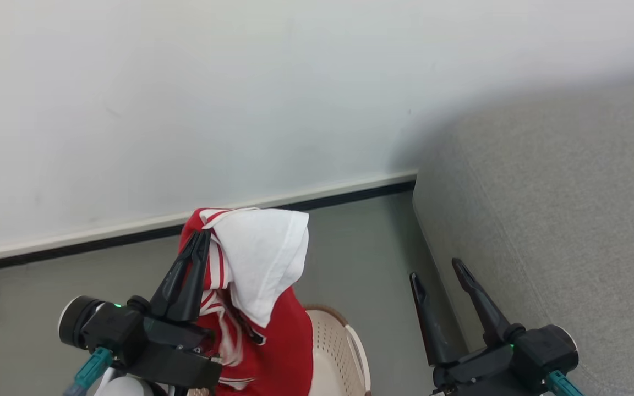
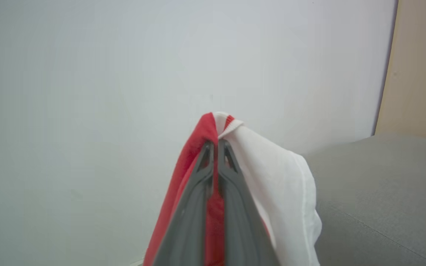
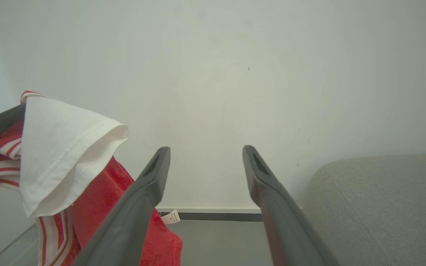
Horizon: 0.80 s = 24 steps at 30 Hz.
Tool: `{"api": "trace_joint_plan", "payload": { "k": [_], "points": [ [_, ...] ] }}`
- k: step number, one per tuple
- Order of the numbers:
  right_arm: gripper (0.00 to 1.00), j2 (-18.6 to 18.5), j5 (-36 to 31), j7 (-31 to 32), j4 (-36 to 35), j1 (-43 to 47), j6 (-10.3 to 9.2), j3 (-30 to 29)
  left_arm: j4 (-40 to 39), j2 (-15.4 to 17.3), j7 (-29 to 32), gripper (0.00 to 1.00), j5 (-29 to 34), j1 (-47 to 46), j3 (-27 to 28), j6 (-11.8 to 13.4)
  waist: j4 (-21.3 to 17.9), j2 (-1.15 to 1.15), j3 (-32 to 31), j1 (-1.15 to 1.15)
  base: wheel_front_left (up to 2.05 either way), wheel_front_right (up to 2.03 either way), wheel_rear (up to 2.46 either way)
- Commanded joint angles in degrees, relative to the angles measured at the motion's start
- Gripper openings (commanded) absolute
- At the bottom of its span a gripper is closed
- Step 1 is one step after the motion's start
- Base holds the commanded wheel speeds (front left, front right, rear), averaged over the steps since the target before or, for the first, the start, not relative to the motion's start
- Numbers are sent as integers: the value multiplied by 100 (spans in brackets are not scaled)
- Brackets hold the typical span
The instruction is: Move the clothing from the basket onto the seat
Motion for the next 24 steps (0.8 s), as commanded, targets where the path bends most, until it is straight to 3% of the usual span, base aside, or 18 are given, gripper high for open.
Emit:
{"api": "trace_joint_plan", "payload": {
  "k": [1,15,24],
  "points": [
    [100,-40,21,-11,19,65,4,45,-52,-26,-25,0,54,-11,10,-29,-8,1,-219,1,0,0,0],
    [100,-266,8,-11,112,-195,4,620,-178,-226,-25,0,168,-686,-280,-164,-100,1,-262,1,0,0,0],
    [100,-282,188,-11,478,-719,4,978,-102,-314,-24,0,-302,-1114,-647,-145,-280,1,-208,1,0,0,0]
  ]
}}
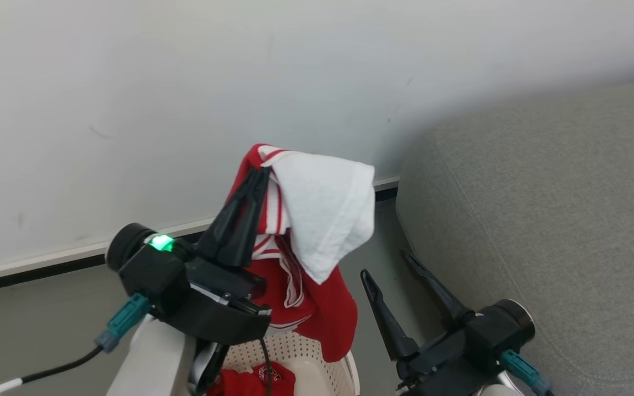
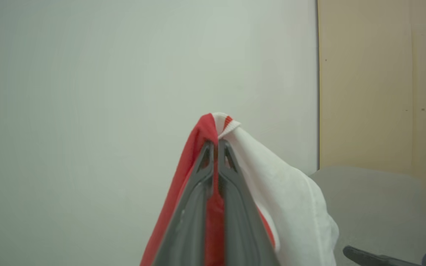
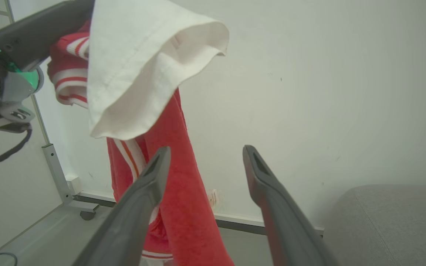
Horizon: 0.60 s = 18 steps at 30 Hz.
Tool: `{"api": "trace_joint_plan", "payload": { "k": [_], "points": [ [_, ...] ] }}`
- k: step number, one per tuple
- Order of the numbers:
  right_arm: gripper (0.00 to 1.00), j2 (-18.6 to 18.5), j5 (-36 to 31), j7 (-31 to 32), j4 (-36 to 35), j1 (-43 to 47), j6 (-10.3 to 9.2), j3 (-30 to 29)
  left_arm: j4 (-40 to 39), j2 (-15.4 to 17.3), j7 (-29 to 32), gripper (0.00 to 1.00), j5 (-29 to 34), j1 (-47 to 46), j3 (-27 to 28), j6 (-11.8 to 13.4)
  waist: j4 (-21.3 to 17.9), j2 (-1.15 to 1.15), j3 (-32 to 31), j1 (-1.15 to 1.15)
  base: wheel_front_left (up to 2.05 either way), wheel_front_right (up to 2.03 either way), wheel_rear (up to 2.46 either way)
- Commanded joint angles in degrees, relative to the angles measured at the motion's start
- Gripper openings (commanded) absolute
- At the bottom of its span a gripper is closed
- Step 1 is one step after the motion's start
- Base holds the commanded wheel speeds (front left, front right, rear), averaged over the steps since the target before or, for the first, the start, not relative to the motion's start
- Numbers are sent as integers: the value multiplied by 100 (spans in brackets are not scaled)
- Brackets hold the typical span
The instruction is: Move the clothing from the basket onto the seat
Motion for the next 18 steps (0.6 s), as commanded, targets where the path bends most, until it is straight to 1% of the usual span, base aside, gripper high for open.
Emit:
{"api": "trace_joint_plan", "payload": {
  "k": [1,4,11,18],
  "points": [
    [100,-33,64,-11,68,-108,4,76,-12,-13,-24,0,-67,-95,-103,1,-56,0,19,0,0,0,0],
    [100,-109,26,-11,270,-314,4,208,-16,-12,-24,0,-199,-206,-363,3,-94,0,26,0,0,0,0],
    [100,36,-11,-11,550,-451,4,109,-42,-15,-25,0,-412,-426,-920,132,-150,0,34,0,0,0,0],
    [100,17,163,-11,940,-556,4,369,-195,-15,-25,0,-520,-557,-1281,225,-157,0,23,0,0,0,0]
  ]
}}
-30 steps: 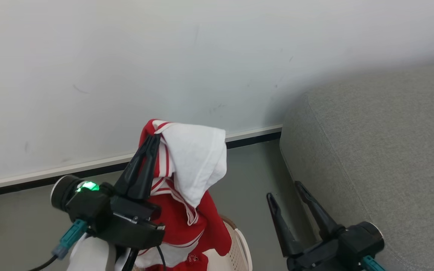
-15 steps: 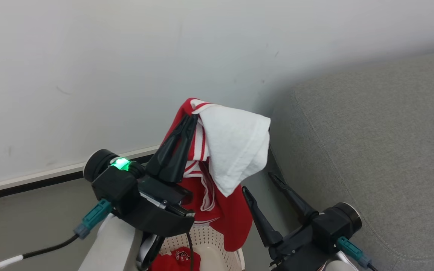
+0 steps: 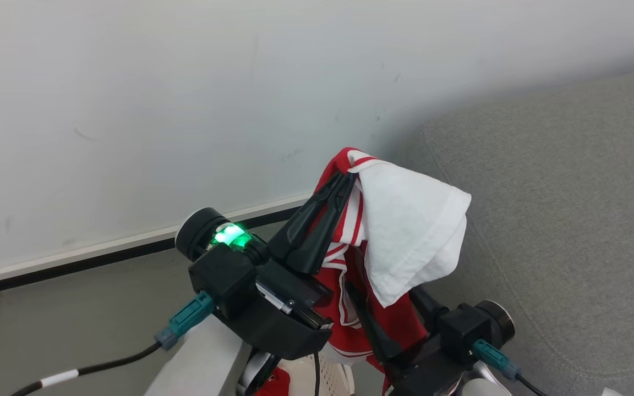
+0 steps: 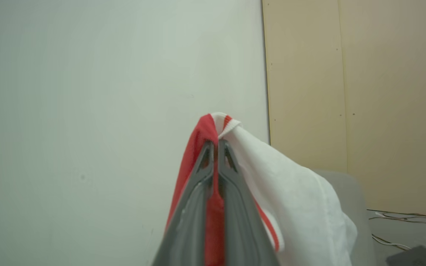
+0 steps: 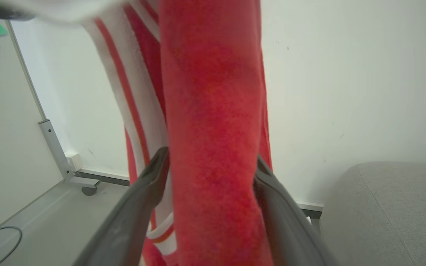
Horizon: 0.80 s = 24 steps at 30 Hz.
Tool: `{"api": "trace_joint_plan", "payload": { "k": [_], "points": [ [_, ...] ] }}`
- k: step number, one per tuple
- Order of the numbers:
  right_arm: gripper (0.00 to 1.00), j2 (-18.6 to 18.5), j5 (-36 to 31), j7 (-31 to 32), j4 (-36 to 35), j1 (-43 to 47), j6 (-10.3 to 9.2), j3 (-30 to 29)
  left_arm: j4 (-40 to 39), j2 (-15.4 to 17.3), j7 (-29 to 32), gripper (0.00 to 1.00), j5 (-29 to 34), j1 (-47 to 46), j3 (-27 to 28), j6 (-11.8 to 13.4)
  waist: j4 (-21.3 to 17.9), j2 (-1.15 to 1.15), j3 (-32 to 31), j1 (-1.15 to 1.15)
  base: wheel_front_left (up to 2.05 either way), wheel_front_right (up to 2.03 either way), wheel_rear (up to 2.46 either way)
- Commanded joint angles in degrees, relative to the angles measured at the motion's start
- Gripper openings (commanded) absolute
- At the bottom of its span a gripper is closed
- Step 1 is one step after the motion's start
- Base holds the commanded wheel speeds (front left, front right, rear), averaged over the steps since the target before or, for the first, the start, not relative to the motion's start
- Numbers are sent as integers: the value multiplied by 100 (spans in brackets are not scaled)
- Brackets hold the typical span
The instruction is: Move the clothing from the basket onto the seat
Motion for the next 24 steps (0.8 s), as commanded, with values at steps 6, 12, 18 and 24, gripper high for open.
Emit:
{"api": "trace_joint_plan", "payload": {
  "k": [6,12,18,24],
  "points": [
    [0,-3,95,-11,55,-169,4,136,59,-4,-24,0,94,-153,-107,101,2,0,0,0,0,0,0],
    [0,-38,145,-11,3,-161,4,152,414,36,-24,0,241,-157,-30,116,-17,0,20,0,0,0,0],
    [0,-80,243,-11,-124,-92,4,122,696,58,-24,0,337,-108,75,188,-41,0,51,0,0,0,0],
    [0,-101,221,-11,-202,-28,4,58,675,37,-24,100,345,-54,156,226,-43,0,71,0,0,0,0]
  ]
}}
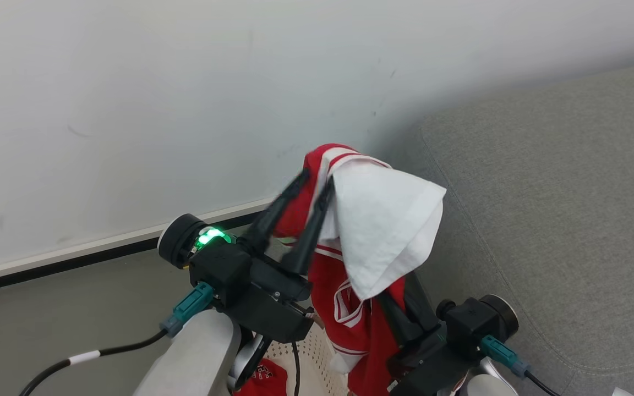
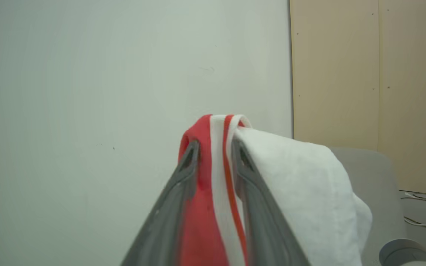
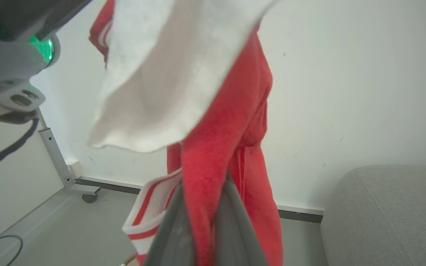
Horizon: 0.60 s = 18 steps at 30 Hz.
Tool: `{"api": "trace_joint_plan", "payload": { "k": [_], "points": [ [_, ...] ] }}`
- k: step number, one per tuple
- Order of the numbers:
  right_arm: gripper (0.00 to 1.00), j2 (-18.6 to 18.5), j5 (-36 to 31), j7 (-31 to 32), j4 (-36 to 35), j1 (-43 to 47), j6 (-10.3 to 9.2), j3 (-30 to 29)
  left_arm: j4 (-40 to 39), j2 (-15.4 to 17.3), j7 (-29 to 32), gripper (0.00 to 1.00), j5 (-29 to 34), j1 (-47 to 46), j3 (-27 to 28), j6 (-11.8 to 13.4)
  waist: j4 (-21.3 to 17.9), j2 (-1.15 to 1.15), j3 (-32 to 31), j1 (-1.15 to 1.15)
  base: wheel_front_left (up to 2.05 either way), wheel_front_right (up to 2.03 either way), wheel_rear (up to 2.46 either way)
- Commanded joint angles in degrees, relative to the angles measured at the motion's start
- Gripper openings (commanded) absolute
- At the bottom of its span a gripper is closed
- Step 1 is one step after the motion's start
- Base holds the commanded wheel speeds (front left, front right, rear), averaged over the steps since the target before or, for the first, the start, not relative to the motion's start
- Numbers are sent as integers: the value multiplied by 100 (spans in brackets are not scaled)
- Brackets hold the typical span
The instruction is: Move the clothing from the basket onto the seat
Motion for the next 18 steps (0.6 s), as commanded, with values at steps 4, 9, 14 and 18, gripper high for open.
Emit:
{"api": "trace_joint_plan", "payload": {
  "k": [4,9,14,18],
  "points": [
    [0,8,6,-11,-50,103,2,-37,82,-3,-24,100,-4,56,28,-36,28,-1,-6,0,0,0,0],
    [0,29,21,-11,-56,122,3,-43,165,-9,-24,100,-29,70,28,-73,50,-1,-11,0,0,0,0],
    [0,27,46,-11,-72,159,2,-55,207,-13,-24,100,-16,91,12,-87,55,-1,-7,0,0,0,0],
    [0,8,55,-11,-100,173,3,-82,224,-16,-24,100,-6,107,-3,-78,31,-1,12,0,0,0,0]
  ]
}}
